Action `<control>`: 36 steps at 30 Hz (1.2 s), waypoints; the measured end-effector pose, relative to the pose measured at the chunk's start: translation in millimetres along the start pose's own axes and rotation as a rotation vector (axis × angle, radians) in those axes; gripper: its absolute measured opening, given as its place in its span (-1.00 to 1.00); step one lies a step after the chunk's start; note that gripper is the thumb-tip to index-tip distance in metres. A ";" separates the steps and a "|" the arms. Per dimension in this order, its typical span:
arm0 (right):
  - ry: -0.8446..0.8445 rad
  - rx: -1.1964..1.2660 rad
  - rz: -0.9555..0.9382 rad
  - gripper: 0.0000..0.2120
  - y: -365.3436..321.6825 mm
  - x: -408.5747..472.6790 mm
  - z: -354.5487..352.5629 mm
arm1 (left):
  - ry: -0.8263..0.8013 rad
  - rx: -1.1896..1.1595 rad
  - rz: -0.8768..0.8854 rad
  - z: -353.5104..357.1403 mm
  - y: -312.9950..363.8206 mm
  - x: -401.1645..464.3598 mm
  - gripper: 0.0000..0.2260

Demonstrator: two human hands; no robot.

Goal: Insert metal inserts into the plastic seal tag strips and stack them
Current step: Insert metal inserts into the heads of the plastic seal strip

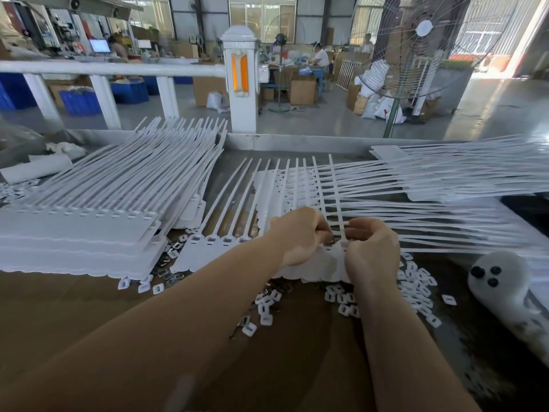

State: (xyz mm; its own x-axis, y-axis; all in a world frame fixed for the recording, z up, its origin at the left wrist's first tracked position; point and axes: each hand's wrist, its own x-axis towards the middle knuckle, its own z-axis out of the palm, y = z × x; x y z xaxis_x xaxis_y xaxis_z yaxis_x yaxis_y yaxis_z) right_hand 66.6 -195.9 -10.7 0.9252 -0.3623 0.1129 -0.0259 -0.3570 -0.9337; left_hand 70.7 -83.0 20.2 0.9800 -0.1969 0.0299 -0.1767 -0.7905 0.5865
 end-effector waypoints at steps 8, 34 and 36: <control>0.006 0.117 0.056 -0.56 2.1 0.7 -1.9 | -0.052 0.025 -0.004 1.2 11.1 23.2 -0.92; 0.025 0.121 0.092 -0.55 5.0 2.6 1.8 | 0.083 -0.120 -0.019 -4.6 0.5 8.2 -0.87; 0.029 0.098 0.081 -0.54 4.5 2.5 1.5 | 0.136 -0.166 -0.045 -14.3 -8.4 -1.4 -0.84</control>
State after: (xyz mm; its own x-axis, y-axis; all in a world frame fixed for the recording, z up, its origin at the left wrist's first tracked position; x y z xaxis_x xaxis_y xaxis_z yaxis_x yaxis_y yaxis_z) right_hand 69.4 -197.1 -15.1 0.9100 -0.4123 0.0441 -0.0618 -0.2400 -0.9688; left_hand 72.1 -67.7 26.9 0.9919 -0.0746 0.1027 -0.1257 -0.6885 0.7143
